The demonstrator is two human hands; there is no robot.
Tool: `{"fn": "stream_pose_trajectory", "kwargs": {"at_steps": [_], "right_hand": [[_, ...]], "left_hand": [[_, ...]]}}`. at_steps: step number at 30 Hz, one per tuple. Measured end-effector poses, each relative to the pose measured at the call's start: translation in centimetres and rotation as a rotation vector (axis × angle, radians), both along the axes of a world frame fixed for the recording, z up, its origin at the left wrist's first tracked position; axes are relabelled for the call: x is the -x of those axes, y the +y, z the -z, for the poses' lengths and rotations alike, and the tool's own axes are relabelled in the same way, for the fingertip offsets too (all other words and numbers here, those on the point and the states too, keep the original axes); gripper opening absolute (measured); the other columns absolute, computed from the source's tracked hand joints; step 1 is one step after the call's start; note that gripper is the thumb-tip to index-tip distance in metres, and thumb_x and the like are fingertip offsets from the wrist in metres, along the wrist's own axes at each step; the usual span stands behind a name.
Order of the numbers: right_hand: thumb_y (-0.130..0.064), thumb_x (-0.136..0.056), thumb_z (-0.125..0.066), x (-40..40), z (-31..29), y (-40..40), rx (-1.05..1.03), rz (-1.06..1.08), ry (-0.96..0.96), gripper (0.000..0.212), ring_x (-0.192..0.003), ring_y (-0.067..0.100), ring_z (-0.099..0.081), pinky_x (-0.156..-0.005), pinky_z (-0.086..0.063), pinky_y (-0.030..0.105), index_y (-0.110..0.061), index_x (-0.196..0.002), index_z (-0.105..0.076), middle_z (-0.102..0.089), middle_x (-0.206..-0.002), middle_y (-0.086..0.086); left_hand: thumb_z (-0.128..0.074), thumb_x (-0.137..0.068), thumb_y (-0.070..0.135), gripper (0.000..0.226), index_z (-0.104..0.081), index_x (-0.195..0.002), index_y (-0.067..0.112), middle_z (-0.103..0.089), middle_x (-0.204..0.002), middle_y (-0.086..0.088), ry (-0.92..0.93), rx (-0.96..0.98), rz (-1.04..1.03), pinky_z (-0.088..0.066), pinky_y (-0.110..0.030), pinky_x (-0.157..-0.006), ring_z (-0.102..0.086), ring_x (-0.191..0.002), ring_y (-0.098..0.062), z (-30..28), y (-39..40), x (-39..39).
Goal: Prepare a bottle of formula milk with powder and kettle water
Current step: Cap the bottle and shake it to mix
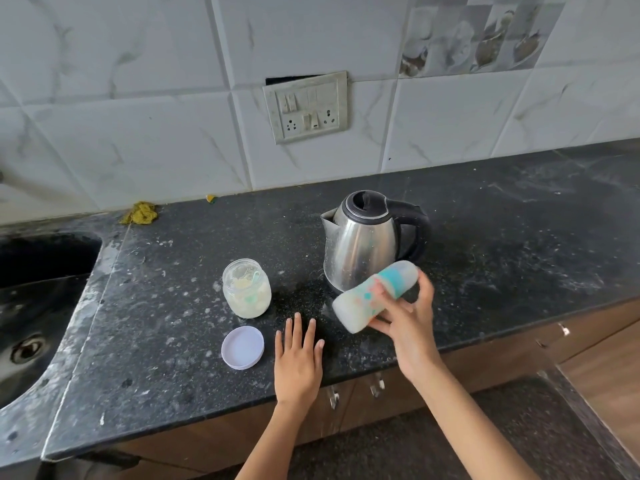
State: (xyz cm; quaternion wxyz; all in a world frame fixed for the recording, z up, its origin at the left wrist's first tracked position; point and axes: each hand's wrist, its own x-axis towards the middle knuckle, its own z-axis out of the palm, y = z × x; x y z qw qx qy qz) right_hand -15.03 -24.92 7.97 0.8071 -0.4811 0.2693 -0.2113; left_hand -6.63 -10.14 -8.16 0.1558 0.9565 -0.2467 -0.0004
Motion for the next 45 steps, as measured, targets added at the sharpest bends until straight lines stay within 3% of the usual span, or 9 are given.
{"fn": "stream_pose_trajectory", "kwargs": {"at_steps": [9, 13, 18, 23, 27, 30, 33, 39, 45], "right_hand": [[-0.011, -0.082, -0.073, -0.7, -0.5, 0.1, 0.061, 0.009, 0.001, 0.074, -0.107, 0.025, -0.067, -0.064, -0.061, 0.037, -0.033, -0.140, -0.034, -0.062, -0.122, 0.007], [-0.011, -0.073, -0.077, 0.8, -0.1, 3.8, 0.066, -0.299, 0.016, 0.076, -0.102, 0.024, -0.071, -0.069, -0.061, 0.046, -0.035, -0.135, -0.041, -0.069, -0.116, 0.010], [-0.019, -0.077, -0.074, -0.4, 0.1, 0.5, 0.003, 0.019, -0.011, 0.074, -0.106, 0.028, -0.068, -0.066, -0.061, 0.041, -0.035, -0.138, -0.037, -0.065, -0.122, 0.009], [-0.014, -0.073, -0.077, 0.8, 0.0, 4.4, 0.017, -0.304, 0.020, 0.071, -0.102, 0.029, -0.071, -0.068, -0.060, 0.046, -0.033, -0.133, -0.043, -0.072, -0.113, 0.009], [-0.016, -0.084, -0.071, -0.7, -1.0, 0.2, -0.108, 0.087, -0.009, 0.065, -0.102, 0.028, -0.070, -0.067, -0.061, 0.042, -0.032, -0.137, -0.037, -0.066, -0.119, 0.010], [-0.017, -0.083, -0.070, -0.6, -1.1, 1.5, -0.159, -0.027, 0.014, 0.060, -0.100, 0.030, -0.071, -0.067, -0.061, 0.046, -0.028, -0.134, -0.040, -0.066, -0.118, 0.012], [-0.020, -0.077, -0.068, 0.2, -1.6, 4.6, -0.401, -0.304, 0.044, 0.058, -0.095, 0.032, -0.072, -0.070, -0.062, 0.047, -0.014, -0.132, -0.048, -0.069, -0.114, 0.018], [-0.021, -0.078, -0.072, -0.6, -2.4, 2.2, -1.176, -0.199, -0.037, 0.066, -0.098, 0.044, -0.066, -0.054, -0.060, 0.049, 0.002, -0.135, -0.048, -0.060, -0.121, 0.032], [-0.016, -0.070, -0.077, -1.0, -3.4, 2.0, -1.302, -0.036, -0.026, 0.073, -0.094, 0.045, -0.062, -0.052, -0.056, 0.055, 0.005, -0.133, -0.046, -0.057, -0.116, 0.032]], "left_hand": [[-0.008, -0.103, 0.043, 0.061, -0.048, -0.141, 0.019, -0.038, -0.152, -0.011, 0.005, -0.002, -0.006, -0.014, -0.041, -0.114, -0.036, -0.141, -0.029, -0.2, 0.0, 0.1], [-0.028, -0.093, 0.036, 0.057, -0.052, -0.138, 0.011, -0.043, -0.148, -0.017, -0.043, -0.057, 0.062, -0.011, -0.044, -0.114, -0.045, -0.134, -0.035, 0.0, 0.5, 0.1], [-0.009, -0.103, 0.042, 0.060, -0.051, -0.140, 0.018, -0.039, -0.152, -0.010, -0.003, 0.013, -0.018, -0.015, -0.041, -0.115, -0.038, -0.140, -0.029, 0.2, 0.1, 0.1], [-0.020, -0.095, 0.032, 0.057, -0.050, -0.139, 0.010, -0.042, -0.149, -0.017, -0.014, -0.021, 0.050, -0.012, -0.045, -0.115, -0.043, -0.136, -0.034, 0.1, 0.6, 0.2], [-0.020, -0.101, 0.040, 0.054, -0.046, -0.143, 0.019, -0.035, -0.154, -0.010, 0.048, 0.072, -0.023, -0.012, -0.042, -0.115, -0.033, -0.143, -0.028, -0.2, 0.0, 0.0], [-0.027, -0.097, 0.042, 0.053, -0.047, -0.141, 0.019, -0.042, -0.151, -0.010, 0.089, 0.156, -0.044, -0.016, -0.044, -0.118, -0.036, -0.141, -0.028, 0.3, 0.2, 0.4], [-0.053, -0.078, 0.045, 0.061, -0.051, -0.134, 0.021, -0.057, -0.137, -0.007, 0.153, 0.351, -0.174, -0.035, -0.048, -0.111, -0.050, -0.130, -0.025, 1.2, 0.7, 1.0], [-0.014, -0.102, 0.044, 0.057, -0.046, -0.143, 0.020, -0.037, -0.153, -0.010, 0.001, 0.075, -0.017, -0.006, -0.041, -0.117, -0.031, -0.144, -0.027, 0.0, -0.1, 0.0], [-0.021, -0.101, 0.043, 0.053, -0.046, -0.142, 0.020, -0.038, -0.153, -0.010, -0.021, -0.005, -0.017, -0.008, -0.042, -0.116, -0.032, -0.143, -0.028, 0.2, -0.1, -0.1]]}}
